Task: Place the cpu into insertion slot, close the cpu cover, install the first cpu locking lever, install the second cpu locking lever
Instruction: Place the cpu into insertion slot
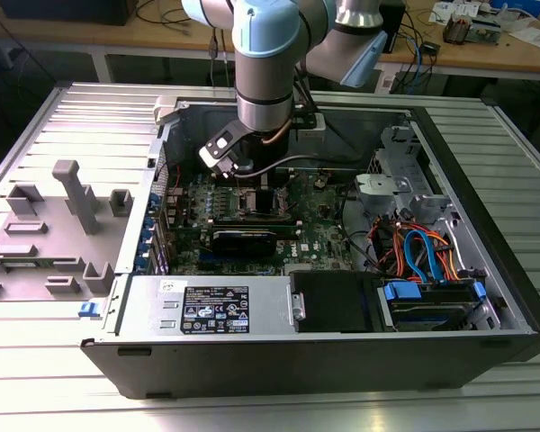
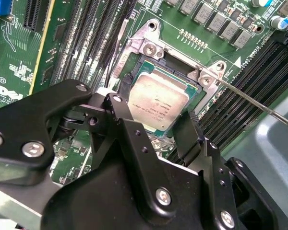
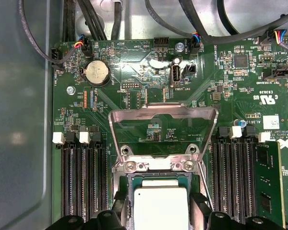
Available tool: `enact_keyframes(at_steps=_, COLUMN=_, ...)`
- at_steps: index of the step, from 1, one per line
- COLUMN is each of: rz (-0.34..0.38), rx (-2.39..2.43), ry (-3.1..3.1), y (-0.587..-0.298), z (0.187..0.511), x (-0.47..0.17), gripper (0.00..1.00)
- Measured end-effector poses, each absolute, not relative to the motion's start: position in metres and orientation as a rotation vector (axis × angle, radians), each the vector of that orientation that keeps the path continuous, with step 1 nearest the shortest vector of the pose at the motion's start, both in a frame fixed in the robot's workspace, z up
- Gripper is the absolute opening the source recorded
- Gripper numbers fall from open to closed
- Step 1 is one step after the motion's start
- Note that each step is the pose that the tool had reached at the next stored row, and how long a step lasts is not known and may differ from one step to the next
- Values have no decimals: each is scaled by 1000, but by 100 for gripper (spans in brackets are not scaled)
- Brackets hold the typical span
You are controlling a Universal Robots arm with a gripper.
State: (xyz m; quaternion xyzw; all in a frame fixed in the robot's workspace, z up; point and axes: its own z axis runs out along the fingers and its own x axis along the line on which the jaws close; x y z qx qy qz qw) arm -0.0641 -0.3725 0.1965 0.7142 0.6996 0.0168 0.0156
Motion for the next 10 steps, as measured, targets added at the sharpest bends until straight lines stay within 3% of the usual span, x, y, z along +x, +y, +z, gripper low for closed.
enact_keyframes(at_steps=2, rz=53, rx=2222, ry=2177, y=-372, z=196, x=-64, gripper=57)
enact_keyframes(at_steps=10, rz=54, rx=2222, ry=2177, y=-372, z=196, x=-64, gripper=57)
